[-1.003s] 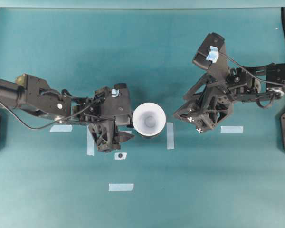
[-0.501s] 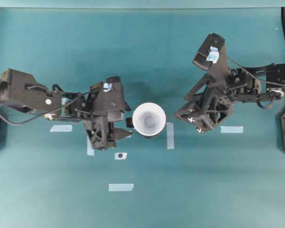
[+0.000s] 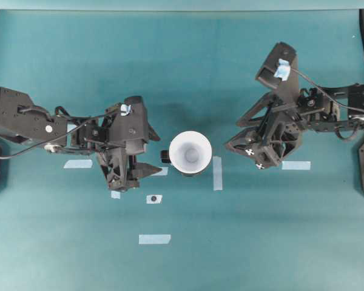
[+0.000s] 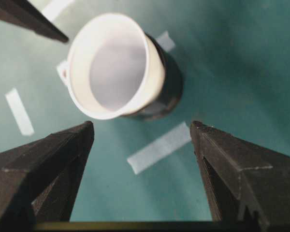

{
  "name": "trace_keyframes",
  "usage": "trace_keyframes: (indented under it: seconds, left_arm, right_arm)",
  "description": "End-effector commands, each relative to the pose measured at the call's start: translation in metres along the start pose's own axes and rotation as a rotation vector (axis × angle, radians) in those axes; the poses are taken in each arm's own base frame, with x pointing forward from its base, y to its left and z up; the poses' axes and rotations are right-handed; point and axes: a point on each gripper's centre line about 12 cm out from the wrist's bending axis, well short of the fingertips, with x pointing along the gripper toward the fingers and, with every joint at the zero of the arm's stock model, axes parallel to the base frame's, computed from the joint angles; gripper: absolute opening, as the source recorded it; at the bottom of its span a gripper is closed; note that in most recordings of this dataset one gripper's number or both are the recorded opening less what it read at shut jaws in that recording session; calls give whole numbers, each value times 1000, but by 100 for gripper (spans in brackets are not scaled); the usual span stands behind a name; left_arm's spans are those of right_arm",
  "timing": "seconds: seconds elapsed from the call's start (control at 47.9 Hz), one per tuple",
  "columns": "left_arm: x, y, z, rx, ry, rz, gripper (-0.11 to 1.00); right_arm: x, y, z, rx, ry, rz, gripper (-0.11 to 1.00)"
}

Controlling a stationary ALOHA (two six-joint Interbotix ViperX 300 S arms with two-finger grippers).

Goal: Holding the cup holder with the left arm, the right arm places the cup into the cup holder.

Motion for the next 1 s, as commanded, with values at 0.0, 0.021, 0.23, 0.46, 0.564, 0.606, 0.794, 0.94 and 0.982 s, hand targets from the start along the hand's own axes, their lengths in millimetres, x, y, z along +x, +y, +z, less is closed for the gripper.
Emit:
trace_keyframes:
  seconds: [0.0,0.021,0.23,0.46,0.564,0.606,0.794,0.94,0.982]
  left_arm:
    - [-8,-1,12,3,-41,-3,90]
    - [-8,-1,12,3,-41,-3,90]
    - [-11,-1,10,3,-28,-2,90]
    - [-13,-1,9,1,6,0,90]
    - [-13,-1,9,3,6,0,90]
    - [-12,-1,8,1,9,0,90]
    - [-12,-1,9,1,8,0,90]
    - [-12,-1,9,1,5,0,90]
    - [-12,-1,9,-1,3,0,90]
  right_arm:
    - [-14,9,10,4,-67,45,85]
    - [-14,9,9,3,-66,46,85]
    - [-13,11,5,-4,-58,50,85]
    - [-12,9,2,-5,-51,47,85]
    - [-12,9,1,-5,-48,45,85]
    - [-12,8,1,-5,-47,44,85]
    - [-11,7,-1,-3,-42,41,85]
    - [-10,8,0,-3,-42,41,85]
    - [-9,7,-1,-3,-38,39,85]
